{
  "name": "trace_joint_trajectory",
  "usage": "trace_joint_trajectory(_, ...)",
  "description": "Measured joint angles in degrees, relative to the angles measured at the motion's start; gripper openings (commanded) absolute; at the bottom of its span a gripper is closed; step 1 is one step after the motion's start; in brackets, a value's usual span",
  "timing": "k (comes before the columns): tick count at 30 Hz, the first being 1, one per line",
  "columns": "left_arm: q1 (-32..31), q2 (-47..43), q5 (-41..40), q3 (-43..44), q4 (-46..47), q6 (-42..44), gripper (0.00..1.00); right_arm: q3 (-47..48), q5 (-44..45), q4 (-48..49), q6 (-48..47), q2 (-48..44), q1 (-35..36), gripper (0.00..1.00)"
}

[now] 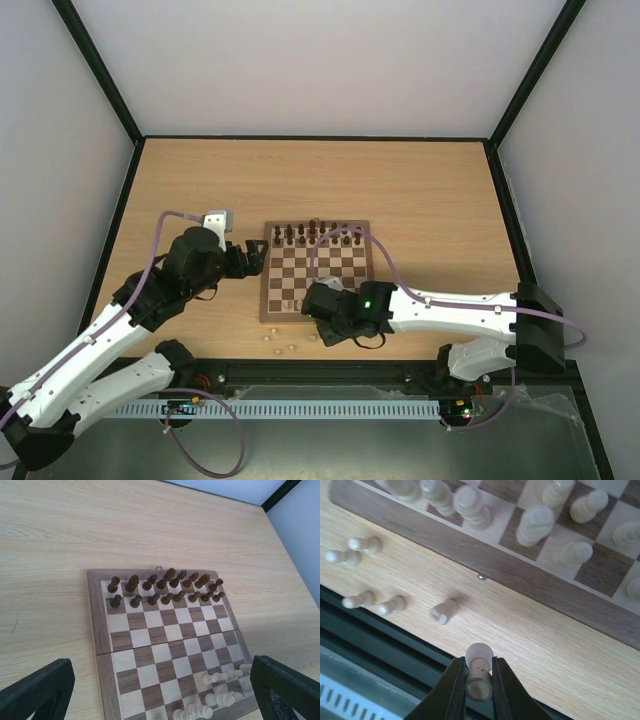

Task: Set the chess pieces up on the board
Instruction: Place the chess piece on the chessboard.

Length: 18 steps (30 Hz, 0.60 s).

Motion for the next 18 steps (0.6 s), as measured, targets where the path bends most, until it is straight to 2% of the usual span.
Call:
trace_joint_trajectory(7,0.0,-3.82,-1.51,1.33,-1.68,-0.22,0.99,6.82,-0.02,-1.92,-2.36,2.23,0.72,0.06)
trace_joint_trajectory(18,0.0,-12.11,-5.27,5.53,-4.59,-1.84,0.99,21.9,0.83,-3.87,-8.07,17.4,0.9,0.07)
